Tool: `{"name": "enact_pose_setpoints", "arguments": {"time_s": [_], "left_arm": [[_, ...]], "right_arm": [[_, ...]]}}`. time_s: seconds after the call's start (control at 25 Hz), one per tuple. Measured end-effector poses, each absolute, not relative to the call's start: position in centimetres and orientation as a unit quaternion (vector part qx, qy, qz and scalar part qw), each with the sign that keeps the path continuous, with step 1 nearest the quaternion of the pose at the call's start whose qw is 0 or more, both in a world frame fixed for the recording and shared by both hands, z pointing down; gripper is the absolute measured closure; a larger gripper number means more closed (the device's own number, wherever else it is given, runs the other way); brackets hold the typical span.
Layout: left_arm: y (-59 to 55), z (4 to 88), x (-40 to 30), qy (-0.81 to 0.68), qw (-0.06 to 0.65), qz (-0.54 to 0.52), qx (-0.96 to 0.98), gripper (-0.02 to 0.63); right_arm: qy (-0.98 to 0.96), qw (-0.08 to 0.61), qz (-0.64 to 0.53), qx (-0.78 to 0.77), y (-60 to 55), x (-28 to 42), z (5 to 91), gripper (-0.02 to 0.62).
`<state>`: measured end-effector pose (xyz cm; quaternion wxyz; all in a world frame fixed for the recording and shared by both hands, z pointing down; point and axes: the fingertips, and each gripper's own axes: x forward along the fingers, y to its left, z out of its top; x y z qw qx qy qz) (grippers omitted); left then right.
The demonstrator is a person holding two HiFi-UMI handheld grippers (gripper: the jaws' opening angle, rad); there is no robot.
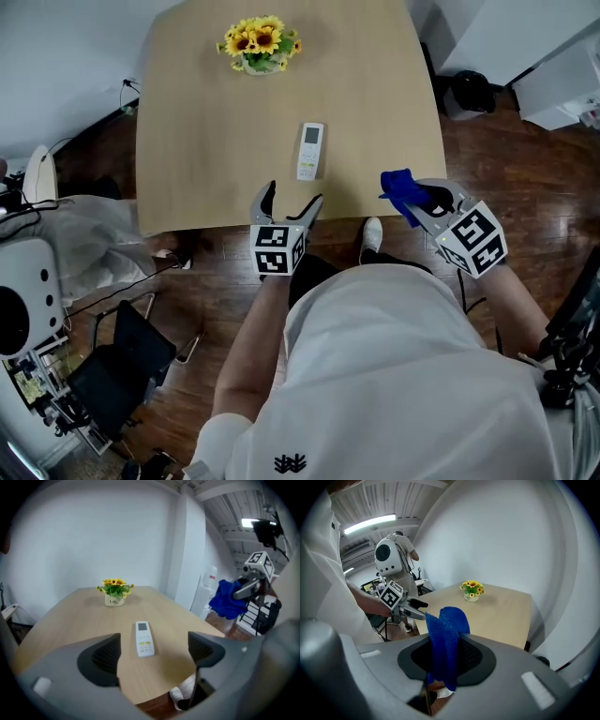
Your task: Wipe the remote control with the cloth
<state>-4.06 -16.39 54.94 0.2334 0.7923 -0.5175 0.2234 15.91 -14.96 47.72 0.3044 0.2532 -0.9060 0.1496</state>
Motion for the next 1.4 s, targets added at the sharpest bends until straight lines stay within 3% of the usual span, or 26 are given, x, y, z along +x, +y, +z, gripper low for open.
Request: {"name": "enact_pose_setpoints", "arguments": {"time_s": [0.24,0.48,0.64,1.08,1.4], "left_arm": [[-19.7,60.0,-4.0,-0.525,0.259,0.258,0.769,0.063],[-23.1,63.5,-3.0,-0.524,0.247,0.271,0.769,0.068],[-24.6,65.6,-2.8,-0.539,0.22,0.278,0.764,0.166],[-25.5,68.1,-3.1,-0.565,0.232,0.291,0.737,0.294],[-25.3,68.2,-2.8,-0.528,0.241,0.306,0.754,0.331]], "right_arm": [[-0.904,0.293,0.146,0.274,-16.5,16.2,47.0,0.506],[-0.89,0.301,0.165,0.3,-16.2,16.2,47.2,0.506],[-0.878,0.315,0.169,0.319,-16.0,17.3,47.3,0.506],[-0.865,0.345,0.162,0.327,-15.9,19.0,46.9,0.506],[-0.872,0.349,0.153,0.307,-16.5,18.2,47.1,0.506]]}}
